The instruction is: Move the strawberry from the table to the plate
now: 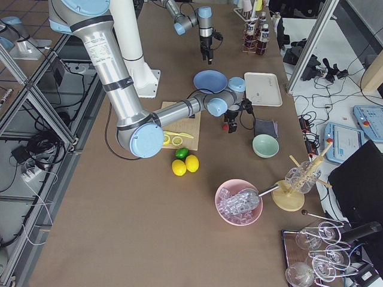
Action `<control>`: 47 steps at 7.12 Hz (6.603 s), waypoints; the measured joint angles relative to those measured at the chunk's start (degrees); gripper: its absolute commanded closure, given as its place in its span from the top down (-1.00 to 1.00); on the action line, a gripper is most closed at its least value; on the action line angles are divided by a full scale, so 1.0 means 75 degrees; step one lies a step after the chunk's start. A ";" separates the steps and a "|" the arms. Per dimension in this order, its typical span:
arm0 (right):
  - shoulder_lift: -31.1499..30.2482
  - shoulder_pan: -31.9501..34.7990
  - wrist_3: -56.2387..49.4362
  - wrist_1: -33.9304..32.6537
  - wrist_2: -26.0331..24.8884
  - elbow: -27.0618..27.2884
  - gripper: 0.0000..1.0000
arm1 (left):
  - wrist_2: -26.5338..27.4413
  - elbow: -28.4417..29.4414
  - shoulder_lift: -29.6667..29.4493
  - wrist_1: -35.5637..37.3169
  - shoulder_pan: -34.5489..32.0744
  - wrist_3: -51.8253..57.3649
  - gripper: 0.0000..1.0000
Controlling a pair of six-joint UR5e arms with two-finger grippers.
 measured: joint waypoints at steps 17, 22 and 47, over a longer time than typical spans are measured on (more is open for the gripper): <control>0.2301 -0.2572 0.4305 -0.1191 -0.1468 0.0911 -1.00 | -0.1864 -0.1397 0.3504 0.0006 -0.2526 0.4663 0.89; 0.3193 -0.3088 0.5464 0.0081 -0.2024 -0.0882 0.37 | -0.2636 -0.1309 0.4090 -0.0009 -0.3502 0.5788 0.91; -0.3517 0.5622 -0.6232 -0.3069 0.1782 0.1928 0.99 | -0.3146 -0.1347 0.4997 0.3336 -0.7315 1.3437 0.94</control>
